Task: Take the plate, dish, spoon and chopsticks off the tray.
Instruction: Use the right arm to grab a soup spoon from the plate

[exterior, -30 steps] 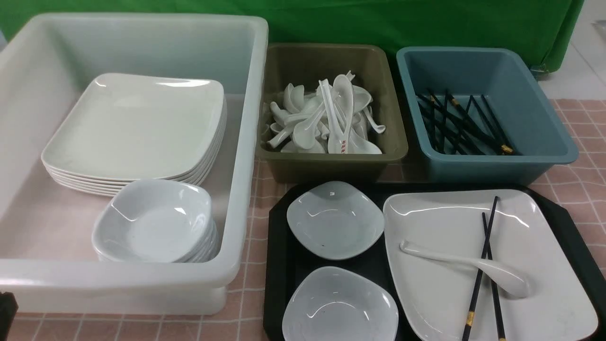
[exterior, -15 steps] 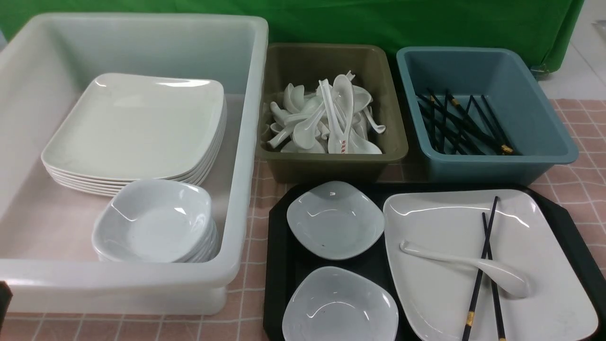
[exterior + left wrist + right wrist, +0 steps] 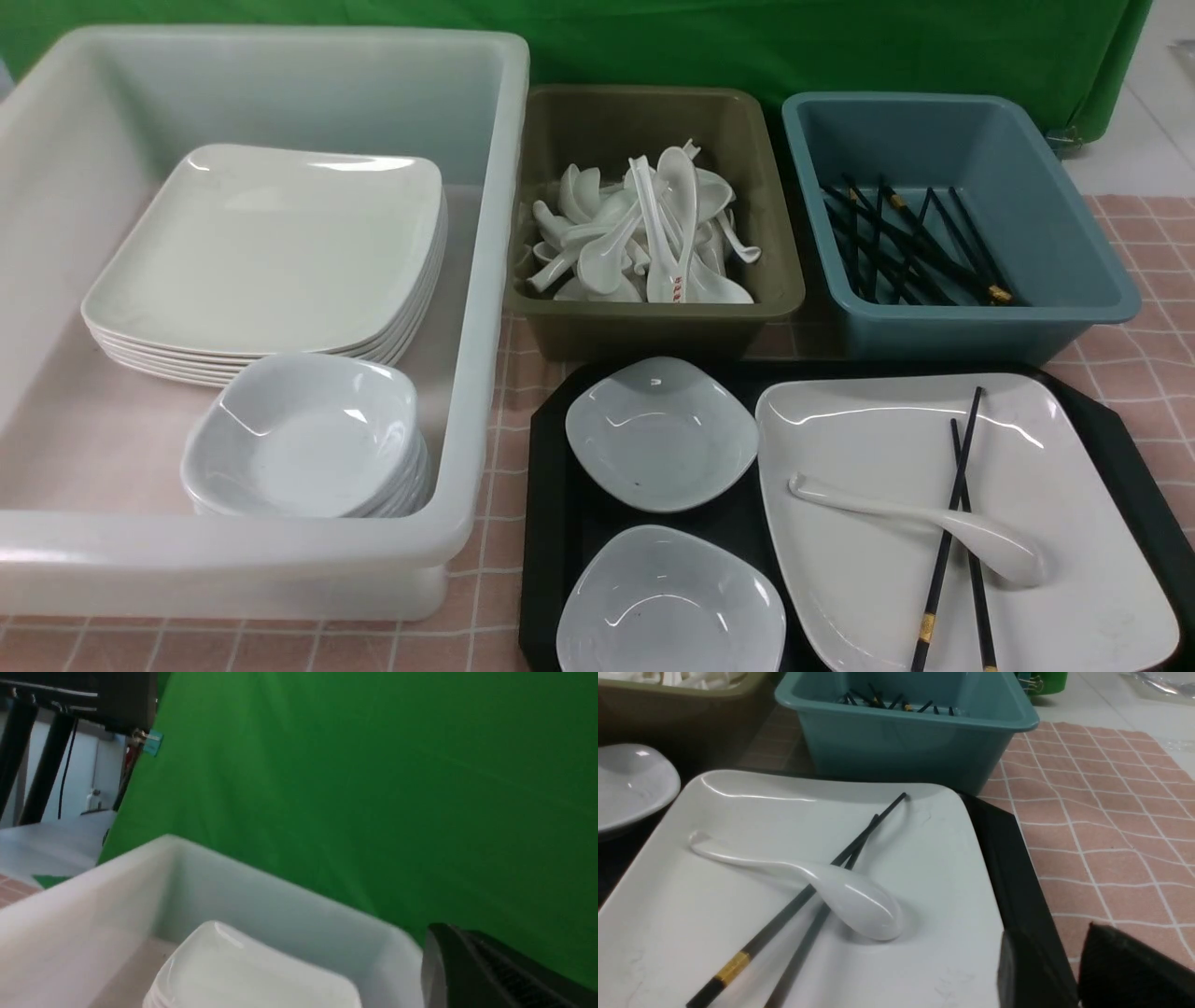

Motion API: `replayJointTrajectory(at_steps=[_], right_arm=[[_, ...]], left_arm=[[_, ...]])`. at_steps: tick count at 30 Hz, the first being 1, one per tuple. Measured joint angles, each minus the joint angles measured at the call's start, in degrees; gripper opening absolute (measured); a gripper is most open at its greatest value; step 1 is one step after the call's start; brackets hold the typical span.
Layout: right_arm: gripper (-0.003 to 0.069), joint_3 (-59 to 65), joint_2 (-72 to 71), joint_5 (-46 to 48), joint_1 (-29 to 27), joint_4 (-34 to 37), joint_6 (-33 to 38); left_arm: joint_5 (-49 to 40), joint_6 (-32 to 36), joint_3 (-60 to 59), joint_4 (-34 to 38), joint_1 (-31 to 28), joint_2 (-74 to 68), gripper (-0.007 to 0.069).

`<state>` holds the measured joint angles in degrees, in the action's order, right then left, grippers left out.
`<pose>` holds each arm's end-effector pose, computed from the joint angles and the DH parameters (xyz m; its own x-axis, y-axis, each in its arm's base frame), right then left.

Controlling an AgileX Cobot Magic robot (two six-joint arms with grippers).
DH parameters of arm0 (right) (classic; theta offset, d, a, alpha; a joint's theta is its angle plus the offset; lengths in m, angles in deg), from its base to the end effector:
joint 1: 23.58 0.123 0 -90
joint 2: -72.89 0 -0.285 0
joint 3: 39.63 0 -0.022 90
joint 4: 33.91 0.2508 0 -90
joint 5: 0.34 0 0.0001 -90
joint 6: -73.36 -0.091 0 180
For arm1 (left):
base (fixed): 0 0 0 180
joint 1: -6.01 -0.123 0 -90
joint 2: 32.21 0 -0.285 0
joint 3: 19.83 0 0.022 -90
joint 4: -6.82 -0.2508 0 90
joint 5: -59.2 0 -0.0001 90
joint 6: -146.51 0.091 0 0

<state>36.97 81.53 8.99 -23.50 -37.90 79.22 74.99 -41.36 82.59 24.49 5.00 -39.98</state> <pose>0.0570 -0.0010 0.2012 -0.0798 -0.1703 -0.9822 -0.0038 0.9853 -0.1705 0.0511 0.0084 0.2343 0.3463 -0.4138 -0.8420 0.0557 0.9050 -0.4218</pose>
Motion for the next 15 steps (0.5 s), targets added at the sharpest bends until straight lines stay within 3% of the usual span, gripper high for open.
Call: replayJointTrajectory(at_steps=[1,4,7,11,15], right_arm=[[0.0247,0.0,0.0,-0.2,0.0,0.1,-0.2],[0.0247,0.4,0.0,-7.6,0.0,5.8,-9.9],[0.0247,0.4,0.0,-15.8,0.0,10.0,-24.2],[0.0247,0.4,0.0,-21.1,0.0,11.0,-32.3],[0.0247,0.4,0.0,-23.8,0.0,11.4,-34.7]], left_arm=[[1.0,-0.7,0.0,-0.1,0.0,0.0,0.0006],[8.0,-8.4,0.6,-2.1,0.0,0.0,0.0006],[3.0,-13.5,6.5,-5.2,0.0,0.1,0.0006],[-12.3,-14.9,16.8,-7.8,0.0,-1.6,0.0006],[-43.3,-9.9,33.4,-8.3,0.0,-13.1,0.0006]])
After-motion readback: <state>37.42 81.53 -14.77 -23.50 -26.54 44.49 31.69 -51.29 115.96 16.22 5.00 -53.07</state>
